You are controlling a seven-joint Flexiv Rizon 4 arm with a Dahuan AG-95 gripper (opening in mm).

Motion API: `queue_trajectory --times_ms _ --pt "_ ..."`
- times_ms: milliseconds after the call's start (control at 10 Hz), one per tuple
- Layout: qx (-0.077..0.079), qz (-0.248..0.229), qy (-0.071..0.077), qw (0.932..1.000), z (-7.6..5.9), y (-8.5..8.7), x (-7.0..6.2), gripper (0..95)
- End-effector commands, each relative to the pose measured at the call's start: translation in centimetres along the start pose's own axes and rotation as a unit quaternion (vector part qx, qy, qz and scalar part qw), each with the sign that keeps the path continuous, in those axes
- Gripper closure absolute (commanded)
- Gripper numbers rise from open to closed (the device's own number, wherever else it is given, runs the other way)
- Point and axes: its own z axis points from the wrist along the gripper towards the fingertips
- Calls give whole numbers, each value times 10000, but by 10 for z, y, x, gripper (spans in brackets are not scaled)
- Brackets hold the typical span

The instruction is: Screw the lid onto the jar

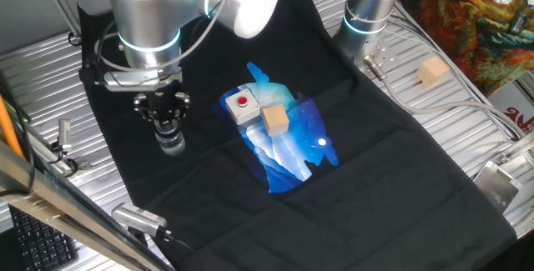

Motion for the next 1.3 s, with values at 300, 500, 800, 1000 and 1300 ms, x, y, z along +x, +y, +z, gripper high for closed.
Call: queue_trajectory --times_ms 300,500,800,1000,1300 --pt "-16 73 -218 9997 6 -2 1 950" --pt "-15 97 -304 9995 8 -3 2 950" --pt "-40 121 -436 9990 10 -6 2 950" --pt "-49 117 -523 9986 12 -8 4 950" --pt "-94 63 -684 9976 11 -13 8 950"
